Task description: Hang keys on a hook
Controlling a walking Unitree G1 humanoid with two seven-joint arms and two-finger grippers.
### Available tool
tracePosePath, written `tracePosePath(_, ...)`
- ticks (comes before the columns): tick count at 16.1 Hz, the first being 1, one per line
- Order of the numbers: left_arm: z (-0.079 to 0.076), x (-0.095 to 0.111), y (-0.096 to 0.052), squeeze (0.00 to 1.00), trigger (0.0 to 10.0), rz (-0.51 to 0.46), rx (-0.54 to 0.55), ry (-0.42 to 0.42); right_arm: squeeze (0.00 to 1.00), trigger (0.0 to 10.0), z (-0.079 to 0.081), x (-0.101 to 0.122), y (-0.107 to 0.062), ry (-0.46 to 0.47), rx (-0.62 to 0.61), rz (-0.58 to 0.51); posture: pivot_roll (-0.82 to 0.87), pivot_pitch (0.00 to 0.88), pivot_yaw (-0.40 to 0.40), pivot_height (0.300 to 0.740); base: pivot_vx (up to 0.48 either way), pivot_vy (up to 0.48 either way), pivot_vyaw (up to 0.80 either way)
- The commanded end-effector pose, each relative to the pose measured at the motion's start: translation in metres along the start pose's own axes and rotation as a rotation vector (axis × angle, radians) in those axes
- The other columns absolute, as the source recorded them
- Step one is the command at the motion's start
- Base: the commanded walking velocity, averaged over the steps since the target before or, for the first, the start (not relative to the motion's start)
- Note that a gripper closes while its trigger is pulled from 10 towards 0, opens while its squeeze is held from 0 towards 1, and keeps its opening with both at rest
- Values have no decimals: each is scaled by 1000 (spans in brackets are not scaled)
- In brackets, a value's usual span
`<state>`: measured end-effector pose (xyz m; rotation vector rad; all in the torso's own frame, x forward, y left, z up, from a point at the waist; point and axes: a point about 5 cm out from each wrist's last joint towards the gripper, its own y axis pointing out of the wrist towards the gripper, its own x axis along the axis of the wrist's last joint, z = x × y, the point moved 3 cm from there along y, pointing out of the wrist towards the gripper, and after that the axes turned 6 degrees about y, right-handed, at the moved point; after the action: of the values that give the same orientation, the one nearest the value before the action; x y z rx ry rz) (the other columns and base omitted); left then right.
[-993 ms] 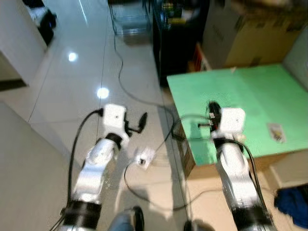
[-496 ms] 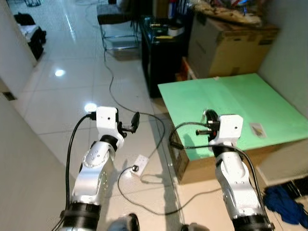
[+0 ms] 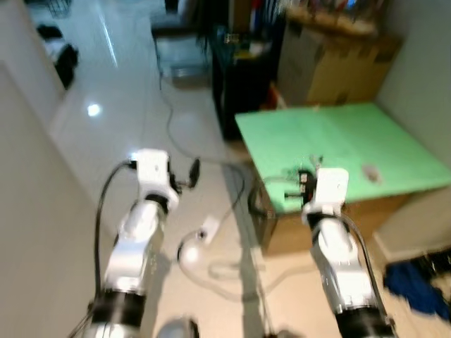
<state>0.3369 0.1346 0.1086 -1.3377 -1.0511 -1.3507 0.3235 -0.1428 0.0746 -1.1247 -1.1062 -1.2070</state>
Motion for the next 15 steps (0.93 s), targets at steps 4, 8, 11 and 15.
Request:
tracePosePath(4, 3, 8, -2, 0, 10000, -28, -9, 40, 0, 10000, 7, 1, 8, 4, 11, -2, 61, 0, 11, 740, -306, 0, 0)
tracePosePath(8, -4, 10, -1, 0, 10000, -47, -25, 33, 0, 10000, 9, 1, 12, -4, 24, 3, 54, 0, -5, 740, -293, 0, 106)
tracePosePath(11, -8, 11, -1, 0, 10000, -56, -34, 47, 0, 10000, 11, -3, 12, -15, 43, 16, 62, 0, -7, 740, 0, 0, 717)
tracePosePath(15, -4, 13, -4, 0, 10000, -64, -40, 92, 0, 10000, 18, -7, 12, -15, 66, 21, 66, 0, 5, 740, 0, -120, 700)
